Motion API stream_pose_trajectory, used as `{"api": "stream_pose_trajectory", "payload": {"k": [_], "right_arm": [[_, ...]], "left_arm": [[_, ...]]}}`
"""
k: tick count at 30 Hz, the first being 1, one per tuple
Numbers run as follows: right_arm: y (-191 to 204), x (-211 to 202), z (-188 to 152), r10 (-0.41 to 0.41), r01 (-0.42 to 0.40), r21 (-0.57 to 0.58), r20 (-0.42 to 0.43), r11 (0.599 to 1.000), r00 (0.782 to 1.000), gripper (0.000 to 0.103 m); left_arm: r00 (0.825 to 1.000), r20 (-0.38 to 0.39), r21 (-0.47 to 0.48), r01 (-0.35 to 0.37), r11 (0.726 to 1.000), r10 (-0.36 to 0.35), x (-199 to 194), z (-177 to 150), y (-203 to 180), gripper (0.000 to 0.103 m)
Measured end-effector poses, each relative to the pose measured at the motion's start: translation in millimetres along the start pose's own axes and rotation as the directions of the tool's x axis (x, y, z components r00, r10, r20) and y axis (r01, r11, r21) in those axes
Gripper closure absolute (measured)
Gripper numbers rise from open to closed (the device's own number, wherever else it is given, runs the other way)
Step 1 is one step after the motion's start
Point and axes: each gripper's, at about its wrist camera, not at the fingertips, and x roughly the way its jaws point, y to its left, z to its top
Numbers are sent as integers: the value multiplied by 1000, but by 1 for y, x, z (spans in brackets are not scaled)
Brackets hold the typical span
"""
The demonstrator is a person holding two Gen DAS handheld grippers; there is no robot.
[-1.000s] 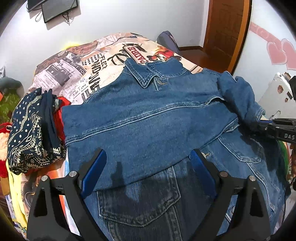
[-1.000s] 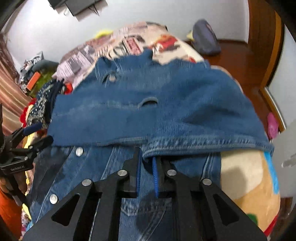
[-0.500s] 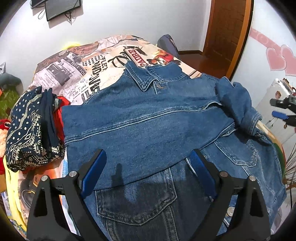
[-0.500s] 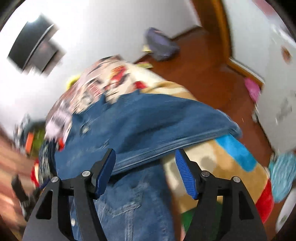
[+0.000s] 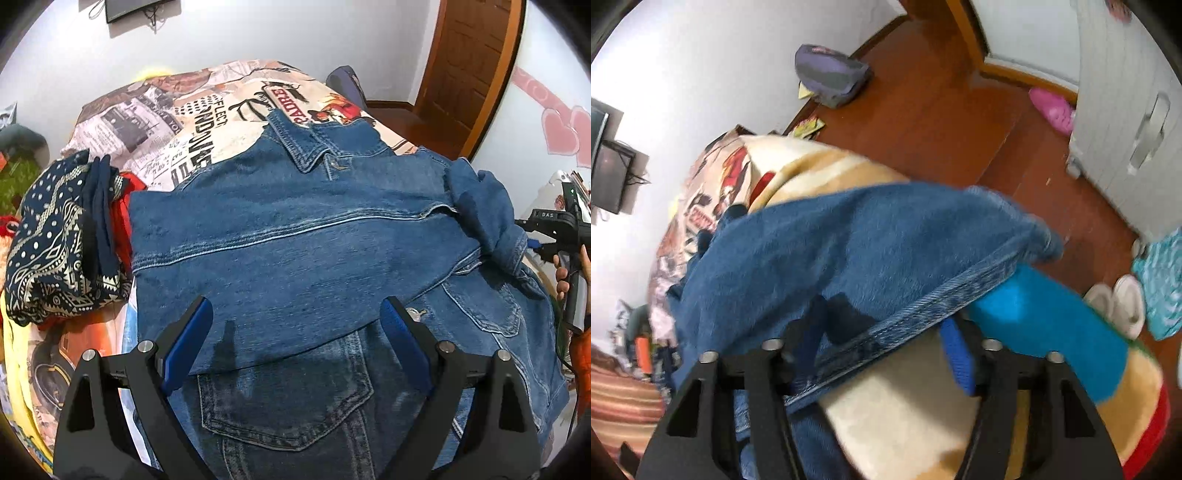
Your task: Fold large clothes
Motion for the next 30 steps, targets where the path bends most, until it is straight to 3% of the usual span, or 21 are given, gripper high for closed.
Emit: {"api": "stream_pose_trajectory", "payload": {"k": [2, 6, 11, 15, 20, 24, 27, 30], "right_arm": [[5, -1, 5, -12, 12, -23, 8, 1000, 1000, 82], [37, -32, 11, -25, 43, -156, 118, 987, 993, 93], [102, -92, 11, 113, -32, -333, 229, 943, 967, 93], [175, -138, -9, 279, -124, -513, 236, 849, 931, 94], [252, -145, -58, 390, -245, -667, 74, 704, 918, 94], [289, -106, -106, 339, -304, -729, -104, 614, 935, 93], [293, -53, -142, 227, -338, -731, -252, 593, 941, 93], [274, 3, -176, 92, -380, -680, -420, 627, 903, 92]], "left_arm": [[1000, 2, -4, -4, 1000, 4, 0, -1, 2, 11], [1000, 11, -9, -6, 1000, 7, -3, -2, 6, 11], [999, 35, -11, -5, 1000, 5, -13, -2, 7, 11], [998, 65, -13, -11, 1000, 12, -26, -3, 10, 11], [994, 105, -35, -13, 999, 17, -45, -5, 23, 11], [992, 125, -61, -20, 998, 27, -59, -11, 40, 11], [992, 120, -82, -24, 996, 34, -63, -19, 53, 11], [994, 101, -107, -34, 994, 45, -63, -29, 67, 11]]}}
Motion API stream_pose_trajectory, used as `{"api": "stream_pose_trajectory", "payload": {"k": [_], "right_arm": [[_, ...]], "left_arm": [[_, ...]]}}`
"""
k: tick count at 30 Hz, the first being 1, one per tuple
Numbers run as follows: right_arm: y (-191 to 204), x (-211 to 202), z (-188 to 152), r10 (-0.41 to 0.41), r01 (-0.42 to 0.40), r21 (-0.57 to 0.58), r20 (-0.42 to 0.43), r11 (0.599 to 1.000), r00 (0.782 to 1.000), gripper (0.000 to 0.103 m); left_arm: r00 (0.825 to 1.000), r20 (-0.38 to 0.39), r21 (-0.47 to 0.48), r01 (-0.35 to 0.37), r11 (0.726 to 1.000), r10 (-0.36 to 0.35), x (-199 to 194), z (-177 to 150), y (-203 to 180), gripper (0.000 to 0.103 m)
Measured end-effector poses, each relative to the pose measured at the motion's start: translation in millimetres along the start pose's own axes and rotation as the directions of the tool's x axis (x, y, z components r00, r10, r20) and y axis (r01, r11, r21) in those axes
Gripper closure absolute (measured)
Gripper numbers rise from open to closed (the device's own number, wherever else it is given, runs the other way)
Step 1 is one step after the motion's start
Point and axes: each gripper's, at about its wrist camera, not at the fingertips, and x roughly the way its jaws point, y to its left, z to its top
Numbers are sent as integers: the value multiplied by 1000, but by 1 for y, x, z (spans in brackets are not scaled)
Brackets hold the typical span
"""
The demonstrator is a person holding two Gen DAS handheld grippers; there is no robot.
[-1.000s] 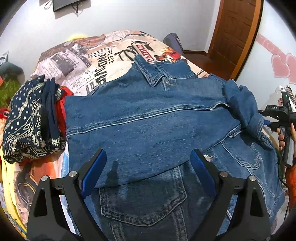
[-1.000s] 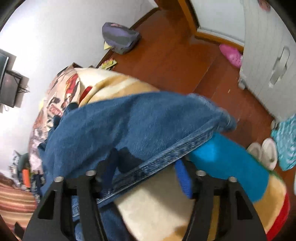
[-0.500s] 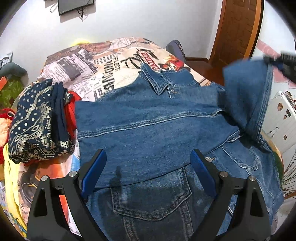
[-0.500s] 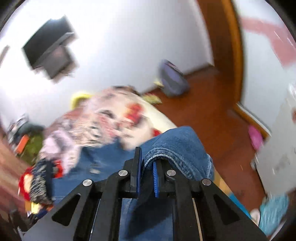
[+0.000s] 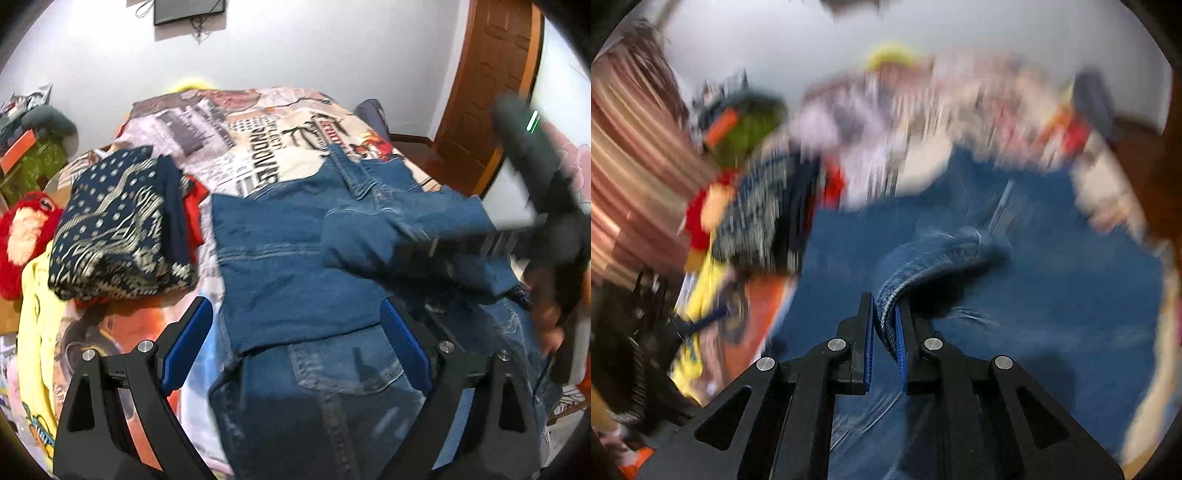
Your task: Fold large clothes
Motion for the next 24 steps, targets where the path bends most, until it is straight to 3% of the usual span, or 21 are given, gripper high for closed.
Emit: {"api": "stream_pose_trajectory", "payload": {"k": [3, 8, 12, 15, 17, 20, 24], "right_arm": [[-5, 31, -10, -8, 13, 48, -116, 999, 993, 90], [-7, 10, -8, -8, 14, 46, -114, 999, 993, 90], [0, -27, -2, -33, 33, -10, -20, 999, 999, 88], [2, -60, -1, -85, 89, -49, 83, 995, 993, 78], [-6, -84, -4, -135, 146, -57, 163, 988, 977, 61], [-18, -107, -10, -212, 231, -50, 242, 972, 947, 54], [-49, -114, -23, -314, 321, 13, 253, 947, 915, 50]], "left_arm": [[1000, -21, -25, -6, 1000, 5, 2, -7, 13, 11], [999, -40, -44, -12, 999, 10, 6, -6, 19, 11], [1000, -20, -23, 12, 1000, -12, 5, 7, 5, 11], [999, -10, 20, 39, 999, -39, 7, 21, -15, 11], [998, -13, 58, 64, 996, -64, 10, 29, -30, 11], [994, -25, 117, 112, 987, -109, 21, 41, -58, 11], [983, -67, 152, 179, 972, -171, 45, 54, -87, 11]]}}
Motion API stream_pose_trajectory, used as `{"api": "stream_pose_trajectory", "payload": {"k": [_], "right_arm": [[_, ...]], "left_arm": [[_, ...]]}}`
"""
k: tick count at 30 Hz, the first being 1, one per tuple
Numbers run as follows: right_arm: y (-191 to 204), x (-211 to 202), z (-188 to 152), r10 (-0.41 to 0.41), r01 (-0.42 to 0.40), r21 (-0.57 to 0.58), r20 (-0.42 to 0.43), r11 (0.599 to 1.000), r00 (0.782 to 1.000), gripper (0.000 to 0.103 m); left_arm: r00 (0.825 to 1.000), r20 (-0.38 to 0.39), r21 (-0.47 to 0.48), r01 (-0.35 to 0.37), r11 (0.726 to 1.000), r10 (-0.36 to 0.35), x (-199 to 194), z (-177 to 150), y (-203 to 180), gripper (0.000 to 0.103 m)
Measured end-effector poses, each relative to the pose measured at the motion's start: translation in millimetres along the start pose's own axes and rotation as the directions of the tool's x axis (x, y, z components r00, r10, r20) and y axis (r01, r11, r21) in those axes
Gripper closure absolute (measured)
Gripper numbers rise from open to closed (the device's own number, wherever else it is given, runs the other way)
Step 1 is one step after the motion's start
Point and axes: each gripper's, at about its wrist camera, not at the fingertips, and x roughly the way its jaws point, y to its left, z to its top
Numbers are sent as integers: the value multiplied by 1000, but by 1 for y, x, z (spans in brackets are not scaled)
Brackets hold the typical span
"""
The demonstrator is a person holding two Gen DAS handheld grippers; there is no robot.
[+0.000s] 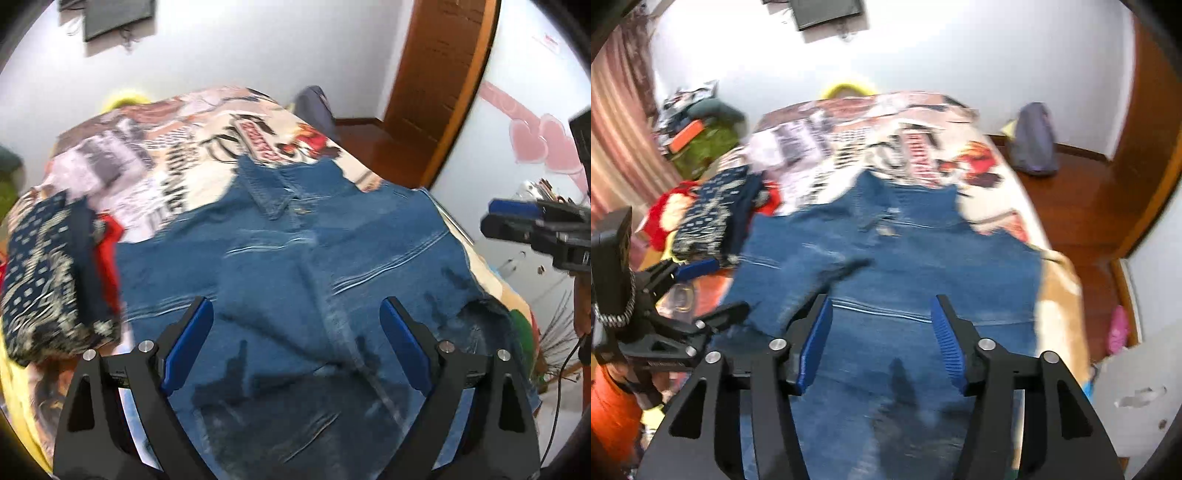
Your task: Fold large clothes
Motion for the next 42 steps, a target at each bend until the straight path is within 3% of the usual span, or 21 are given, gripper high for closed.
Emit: {"api": "stream_pose_trajectory", "payload": {"k": [4, 8, 10, 13, 16, 23, 26, 30, 33, 38, 42], "right_arm": [[-35, 18, -21, -46, 51, 76, -63, 996, 997, 50], [-63, 54, -46, -75, 98, 136, -165, 986, 983, 49], [-74, 71, -60, -73, 110, 169, -213, 980, 974, 49], [-86, 90, -78, -41, 99, 223, -252, 970, 967, 49], [-86, 90, -81, -22, 72, 234, -210, 970, 977, 47], [-74, 100, -75, -32, 74, 203, -203, 976, 979, 33], [-75, 96, -80, -62, 96, 173, -197, 980, 979, 31], [-76, 93, -83, -73, 106, 159, -200, 982, 977, 31], [-78, 92, -83, -73, 108, 161, -204, 981, 976, 31], [-78, 91, -84, -83, 118, 164, -208, 979, 975, 31], [-77, 88, -85, -91, 128, 163, -218, 978, 972, 31]], "left_arm": [[998, -68, 34, -5, 999, 8, 35, 17, -12, 28], [984, -158, 79, -76, 994, 88, 77, 23, -10, 43], [976, -194, 69, -88, 994, 100, 90, 18, -2, 57], [978, -193, 69, -66, 995, 78, 89, 7, 9, 75], [985, -155, 56, -64, 996, 72, 67, -3, 22, 83], [989, -150, -139, -22, 990, 1, 28, -45, 74, 80], [985, -173, -216, -23, 976, -15, 25, -71, 91, 75], [991, -117, -341, 26, 940, -70, 11, -91, 111, 73], [992, -105, -378, 30, 925, -75, 1, -96, 117, 73], [992, -128, -314, -45, 948, 4, -14, -95, 111, 62], [978, -132, -232, -187, 955, 159, -32, -95, 109, 38]]}}
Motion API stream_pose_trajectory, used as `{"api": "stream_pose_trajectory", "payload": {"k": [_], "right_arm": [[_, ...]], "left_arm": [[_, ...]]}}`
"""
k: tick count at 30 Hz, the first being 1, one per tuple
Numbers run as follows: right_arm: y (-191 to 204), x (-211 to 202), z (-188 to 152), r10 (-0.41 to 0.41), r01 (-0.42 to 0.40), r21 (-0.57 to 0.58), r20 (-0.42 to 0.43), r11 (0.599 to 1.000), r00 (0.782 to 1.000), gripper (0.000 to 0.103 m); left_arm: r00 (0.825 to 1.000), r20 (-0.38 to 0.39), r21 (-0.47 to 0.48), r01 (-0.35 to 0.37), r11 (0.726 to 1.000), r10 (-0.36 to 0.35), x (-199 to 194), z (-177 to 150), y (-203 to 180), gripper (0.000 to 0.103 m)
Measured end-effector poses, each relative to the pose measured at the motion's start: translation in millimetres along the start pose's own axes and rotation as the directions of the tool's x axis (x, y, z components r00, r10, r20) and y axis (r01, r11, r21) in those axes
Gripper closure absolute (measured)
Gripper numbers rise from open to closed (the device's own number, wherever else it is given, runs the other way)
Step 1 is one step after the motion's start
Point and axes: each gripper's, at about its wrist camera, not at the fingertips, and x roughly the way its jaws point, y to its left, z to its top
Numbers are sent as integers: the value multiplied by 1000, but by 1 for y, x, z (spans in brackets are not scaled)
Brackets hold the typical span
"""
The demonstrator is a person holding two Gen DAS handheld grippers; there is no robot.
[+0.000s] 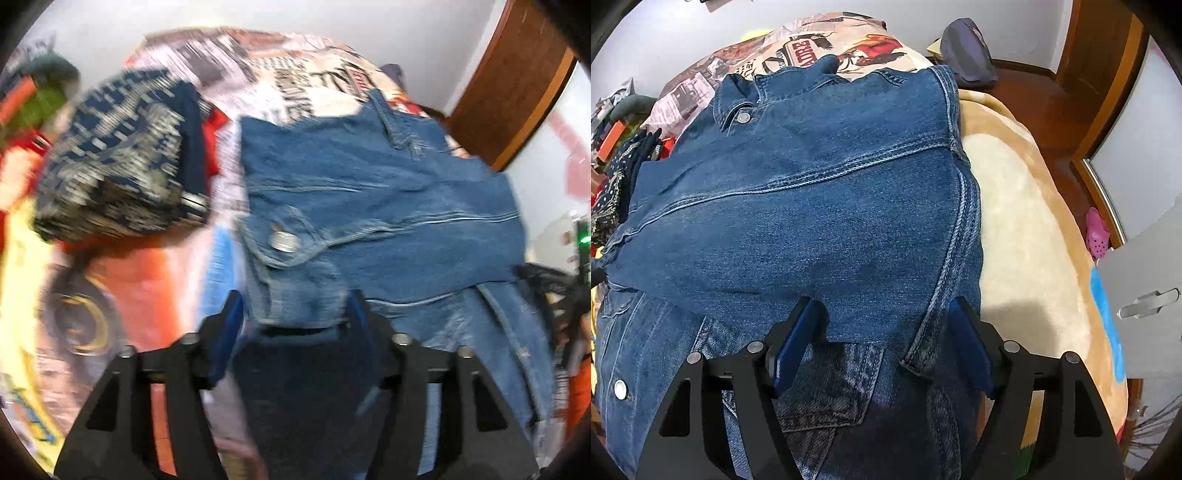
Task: Fold large clothes
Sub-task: 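Grasp the jacket hem with the left gripper while the right gripper grasps the collar edge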
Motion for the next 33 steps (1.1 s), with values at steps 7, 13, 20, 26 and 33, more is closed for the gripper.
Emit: {"api": "stream_pose_trajectory", "payload": {"k": [7, 13, 20, 26, 33], "right_arm": [[-5, -21, 1, 19, -19, -1, 27, 1000, 999, 32], [-21, -35, 15, 0, -2, 24, 76, 1000, 997, 32], [-40, -26, 52, 34, -47, 125, 105, 991, 994, 32], [-43, 3, 85, 39, -51, 141, 85, 989, 996, 32], [-58, 34, 106, 120, -134, 205, 81, 970, 989, 35]], "left_arm": [[998, 40, 60, -44, 997, 41, -21, 5, 12, 16], [999, 37, 39, 7, 999, -9, -3, 32, 14, 15], [995, -5, -83, 95, 992, -96, 54, 89, 30, 15], [991, -73, -145, 103, 984, -115, 107, 115, 40, 15], [990, -78, -201, 103, 974, -121, 134, 124, 55, 46]]}}
